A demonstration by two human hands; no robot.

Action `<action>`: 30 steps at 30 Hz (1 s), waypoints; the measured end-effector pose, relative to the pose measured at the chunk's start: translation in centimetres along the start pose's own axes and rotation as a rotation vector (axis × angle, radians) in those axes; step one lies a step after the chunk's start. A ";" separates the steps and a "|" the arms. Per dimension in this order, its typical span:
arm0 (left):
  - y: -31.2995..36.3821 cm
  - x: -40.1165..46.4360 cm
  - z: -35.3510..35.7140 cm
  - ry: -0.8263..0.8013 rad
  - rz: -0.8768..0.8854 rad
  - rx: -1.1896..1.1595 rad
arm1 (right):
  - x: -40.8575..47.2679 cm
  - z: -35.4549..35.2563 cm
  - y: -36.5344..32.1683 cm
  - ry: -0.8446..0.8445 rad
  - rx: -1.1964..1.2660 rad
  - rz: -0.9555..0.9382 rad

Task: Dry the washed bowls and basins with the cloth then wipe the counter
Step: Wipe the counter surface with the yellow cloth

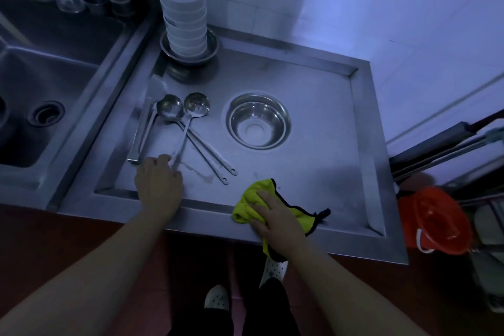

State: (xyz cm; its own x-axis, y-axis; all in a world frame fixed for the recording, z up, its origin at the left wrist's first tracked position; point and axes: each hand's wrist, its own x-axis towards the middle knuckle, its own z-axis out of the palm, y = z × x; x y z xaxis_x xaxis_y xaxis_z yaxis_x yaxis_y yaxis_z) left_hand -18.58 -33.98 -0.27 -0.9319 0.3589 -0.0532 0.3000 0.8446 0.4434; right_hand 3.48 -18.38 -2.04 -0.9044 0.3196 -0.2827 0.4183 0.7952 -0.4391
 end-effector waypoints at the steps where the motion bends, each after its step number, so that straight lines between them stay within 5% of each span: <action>1: 0.5 -0.7 -0.1 0.036 0.062 0.027 | -0.7 -0.1 0.3 0.002 0.016 0.038; 6: 4.9 -4.4 0.8 -0.247 0.266 -0.069 | -2.1 -2.3 0.7 0.055 0.324 0.208; 12: 8.1 -7.4 4.5 -0.478 0.346 0.266 | 1.9 -4.0 2.2 -0.018 0.048 0.202; 21: 9.6 -9.3 4.7 -0.552 0.274 -0.133 | 2.0 -5.2 3.0 -0.114 -0.438 0.235; 24: 11.7 -9.0 4.0 -0.597 0.185 -0.376 | 0.1 -7.8 4.4 -0.009 -0.225 0.240; 27: 15.0 -7.9 2.5 -0.572 0.300 -0.517 | -2.1 -11.7 6.0 0.134 0.216 0.241; 30: 18.9 -6.4 0.9 -0.470 0.381 -0.631 | -3.4 -15.8 6.7 0.420 0.282 0.152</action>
State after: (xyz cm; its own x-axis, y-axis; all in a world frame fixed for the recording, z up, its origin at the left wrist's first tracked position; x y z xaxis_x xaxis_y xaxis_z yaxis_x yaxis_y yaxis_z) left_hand -6.78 -19.96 7.68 -0.5689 0.8160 -0.1026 0.2753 0.3065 0.9112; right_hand 8.06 -6.00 9.42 -0.7633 0.6457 -0.0203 0.5016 0.5725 -0.6486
